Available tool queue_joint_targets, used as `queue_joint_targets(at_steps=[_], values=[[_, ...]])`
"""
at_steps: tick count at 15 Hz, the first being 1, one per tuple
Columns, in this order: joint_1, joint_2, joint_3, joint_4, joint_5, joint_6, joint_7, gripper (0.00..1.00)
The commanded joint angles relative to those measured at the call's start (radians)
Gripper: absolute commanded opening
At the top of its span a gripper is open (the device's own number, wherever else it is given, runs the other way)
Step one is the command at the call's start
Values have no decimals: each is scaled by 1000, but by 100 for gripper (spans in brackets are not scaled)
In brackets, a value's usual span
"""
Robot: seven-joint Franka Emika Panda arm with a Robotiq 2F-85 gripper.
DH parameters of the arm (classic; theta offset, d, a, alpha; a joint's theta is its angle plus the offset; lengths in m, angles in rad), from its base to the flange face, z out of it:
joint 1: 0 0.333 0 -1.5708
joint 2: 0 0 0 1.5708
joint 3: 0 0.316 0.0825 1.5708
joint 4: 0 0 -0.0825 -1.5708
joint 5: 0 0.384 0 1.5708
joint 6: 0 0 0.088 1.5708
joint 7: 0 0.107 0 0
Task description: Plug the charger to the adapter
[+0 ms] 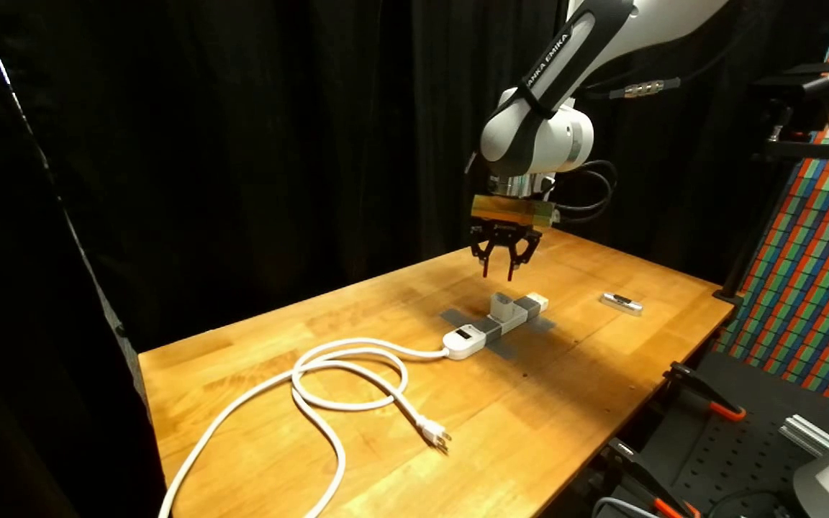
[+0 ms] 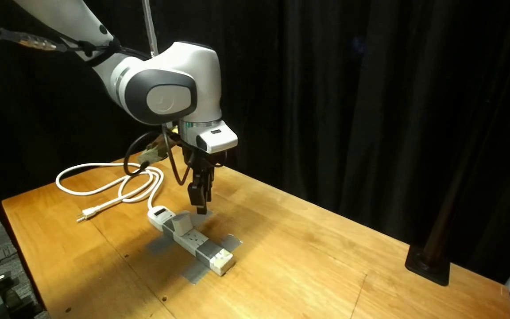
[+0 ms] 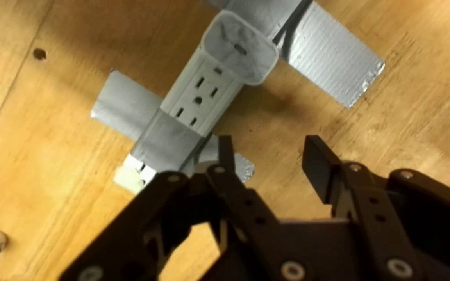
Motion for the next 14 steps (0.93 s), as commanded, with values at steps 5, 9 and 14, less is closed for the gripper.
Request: queue_joint_targets(at_steps=[5,9,14], values=[[13,-27,-38,47,-116,-180,150,5],[-8,-69,-7,71,-66,-317,160,8],[-20,-149,21,8,1,-286,153,7]])
